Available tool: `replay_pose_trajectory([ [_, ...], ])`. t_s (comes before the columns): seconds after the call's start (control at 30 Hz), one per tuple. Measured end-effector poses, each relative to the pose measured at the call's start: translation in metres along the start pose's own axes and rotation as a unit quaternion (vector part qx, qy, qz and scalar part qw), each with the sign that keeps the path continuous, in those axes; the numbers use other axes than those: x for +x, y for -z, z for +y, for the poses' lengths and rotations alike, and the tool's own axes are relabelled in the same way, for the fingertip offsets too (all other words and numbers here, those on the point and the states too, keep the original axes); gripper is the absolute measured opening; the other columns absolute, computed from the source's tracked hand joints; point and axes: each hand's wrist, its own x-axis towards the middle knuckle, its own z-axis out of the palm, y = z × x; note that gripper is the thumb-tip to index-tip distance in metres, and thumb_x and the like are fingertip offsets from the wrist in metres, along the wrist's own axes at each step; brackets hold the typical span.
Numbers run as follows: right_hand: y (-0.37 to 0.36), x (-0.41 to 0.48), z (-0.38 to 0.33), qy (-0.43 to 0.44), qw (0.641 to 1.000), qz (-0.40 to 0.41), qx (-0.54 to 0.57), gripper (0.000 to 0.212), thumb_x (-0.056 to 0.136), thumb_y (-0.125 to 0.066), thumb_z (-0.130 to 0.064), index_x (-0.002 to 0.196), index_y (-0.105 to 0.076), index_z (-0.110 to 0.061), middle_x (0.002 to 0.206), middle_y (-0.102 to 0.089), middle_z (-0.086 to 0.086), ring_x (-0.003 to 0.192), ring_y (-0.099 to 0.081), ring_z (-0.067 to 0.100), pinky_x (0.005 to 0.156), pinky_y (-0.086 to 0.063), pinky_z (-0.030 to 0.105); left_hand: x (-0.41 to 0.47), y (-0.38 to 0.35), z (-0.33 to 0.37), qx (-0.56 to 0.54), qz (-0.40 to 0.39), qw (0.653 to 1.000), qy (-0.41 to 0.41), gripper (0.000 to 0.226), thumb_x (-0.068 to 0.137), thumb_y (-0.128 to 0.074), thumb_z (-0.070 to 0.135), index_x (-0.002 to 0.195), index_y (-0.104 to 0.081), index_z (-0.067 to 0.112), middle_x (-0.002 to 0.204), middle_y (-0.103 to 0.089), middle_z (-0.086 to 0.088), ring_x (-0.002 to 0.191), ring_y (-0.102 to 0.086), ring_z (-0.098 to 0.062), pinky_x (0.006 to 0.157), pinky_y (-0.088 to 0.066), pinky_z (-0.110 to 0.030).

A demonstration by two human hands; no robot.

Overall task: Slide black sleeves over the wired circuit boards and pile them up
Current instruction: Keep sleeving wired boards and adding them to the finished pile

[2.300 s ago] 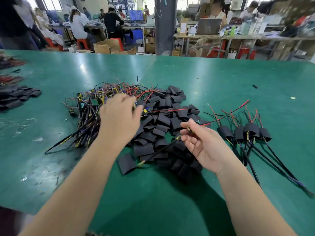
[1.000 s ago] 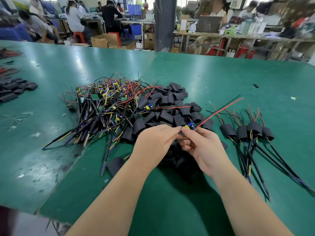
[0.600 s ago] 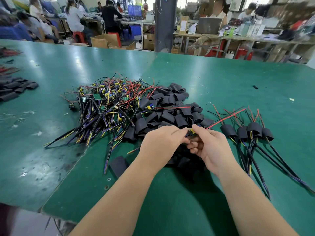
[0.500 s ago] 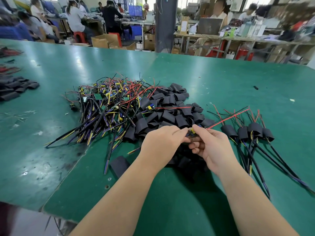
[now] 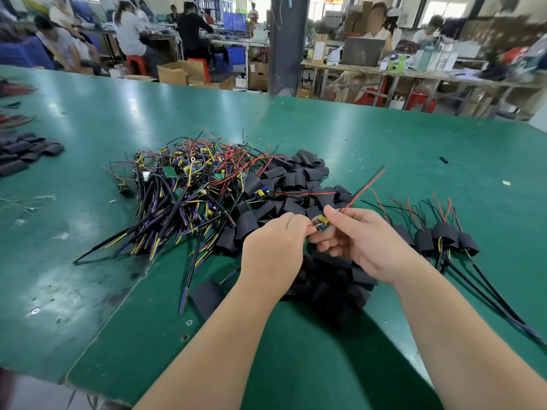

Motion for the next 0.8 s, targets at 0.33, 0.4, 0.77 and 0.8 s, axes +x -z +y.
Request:
replay_pose_trajectory([
  [0.33, -0.005, 0.06, 0.0, 0.024, 0.851, 0.204, -0.483, 0.004, 0.083, -0.065, -0.016, 0.087, -0.063, -0.015, 0.073, -0.061, 0.002, 0.071, -0.053, 0.025, 0.059, -0.042, 0.023, 0.004, 0.003, -0.012, -0.071, 0.011, 0.992, 0.108, 0.011, 0.088, -0.06, 0.019, 0.084, -0.069, 0.015, 0.077, -0.067, 0.004, 0.068, -0.063, -0.021, 0.048, -0.048, -0.031],
  [0.4, -0.016, 0.072, 0.005, -0.039, 0.797, 0.169, -0.578, 0.028, 0.083, -0.068, -0.036, 0.075, -0.052, -0.015, 0.064, -0.047, 0.002, 0.066, -0.045, 0.025, 0.051, -0.033, 0.026, 0.003, 0.003, -0.012, -0.075, 0.008, 0.99, 0.116, 0.011, 0.087, -0.06, 0.02, 0.084, -0.069, 0.015, 0.077, -0.067, 0.005, 0.068, -0.062, -0.02, 0.048, -0.046, -0.028],
  [0.77, -0.02, 0.069, -0.01, 0.007, 0.942, 0.174, -0.286, 0.017, 0.083, -0.066, -0.002, 0.098, -0.062, -0.01, 0.094, -0.056, 0.013, 0.072, -0.05, 0.022, 0.062, -0.04, 0.024, 0.003, 0.01, -0.014, -0.102, 0.025, 0.99, 0.096, 0.024, 0.093, -0.052, 0.026, 0.086, -0.07, 0.012, 0.08, -0.067, 0.004, 0.069, -0.062, -0.019, 0.052, -0.046, -0.031],
  [0.8, -0.021, 0.063, -0.008, 0.019, 0.972, 0.186, -0.146, 0.026, 0.084, -0.062, 0.004, 0.103, -0.058, -0.013, 0.094, -0.056, 0.014, 0.068, -0.05, 0.02, 0.058, -0.042, 0.023, 0.003, 0.012, -0.015, -0.106, 0.026, 0.99, 0.094, 0.027, 0.092, -0.049, 0.027, 0.086, -0.07, 0.012, 0.079, -0.067, 0.003, 0.069, -0.062, -0.02, 0.053, -0.046, -0.031],
])
